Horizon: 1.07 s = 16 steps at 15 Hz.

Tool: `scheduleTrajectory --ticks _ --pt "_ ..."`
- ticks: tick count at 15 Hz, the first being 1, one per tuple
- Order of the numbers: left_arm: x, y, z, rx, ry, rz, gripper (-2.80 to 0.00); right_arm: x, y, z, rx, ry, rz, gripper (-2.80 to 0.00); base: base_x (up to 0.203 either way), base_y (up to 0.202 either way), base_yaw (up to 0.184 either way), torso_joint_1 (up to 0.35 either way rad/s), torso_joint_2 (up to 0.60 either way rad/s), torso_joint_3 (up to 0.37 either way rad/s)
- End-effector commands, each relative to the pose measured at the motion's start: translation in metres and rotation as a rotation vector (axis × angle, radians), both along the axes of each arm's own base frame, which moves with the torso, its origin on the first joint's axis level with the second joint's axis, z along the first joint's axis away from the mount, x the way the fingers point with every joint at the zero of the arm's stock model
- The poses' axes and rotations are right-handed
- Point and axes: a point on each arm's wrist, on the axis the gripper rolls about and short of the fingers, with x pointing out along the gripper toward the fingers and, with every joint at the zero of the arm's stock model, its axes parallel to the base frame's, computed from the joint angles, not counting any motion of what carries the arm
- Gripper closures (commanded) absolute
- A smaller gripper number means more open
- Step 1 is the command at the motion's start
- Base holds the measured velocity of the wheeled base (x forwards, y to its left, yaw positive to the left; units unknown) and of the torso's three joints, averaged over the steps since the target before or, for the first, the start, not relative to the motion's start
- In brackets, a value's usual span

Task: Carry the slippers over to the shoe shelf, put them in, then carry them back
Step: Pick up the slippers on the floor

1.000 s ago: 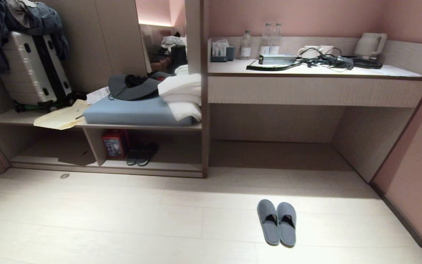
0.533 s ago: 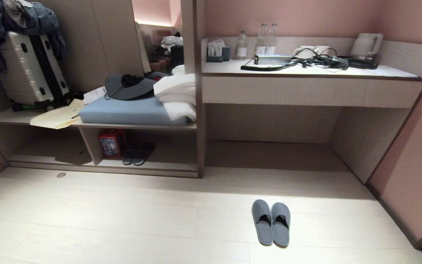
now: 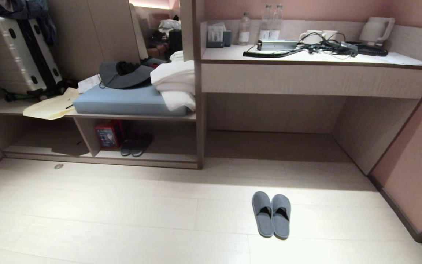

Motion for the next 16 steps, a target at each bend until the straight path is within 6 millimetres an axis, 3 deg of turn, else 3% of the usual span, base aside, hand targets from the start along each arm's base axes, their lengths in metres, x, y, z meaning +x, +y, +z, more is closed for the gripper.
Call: scheduleTrajectory --ticks 1,16 --pt "0.0001 0.0000 -0.0004 -0.003 0.002 0.000 0.00 0.0001 -0.0001 0.0000 0.000 0.002 0.002 0.00 0.000 0.000 0.000 0.006 0.00 -0.199" --pt "0.0001 0.0000 -0.0003 -0.011 0.000 0.002 0.00 0.0001 0.0000 0.0000 0.000 0.002 0.000 0.00 0.000 0.000 0.000 0.002 0.00 -0.198"
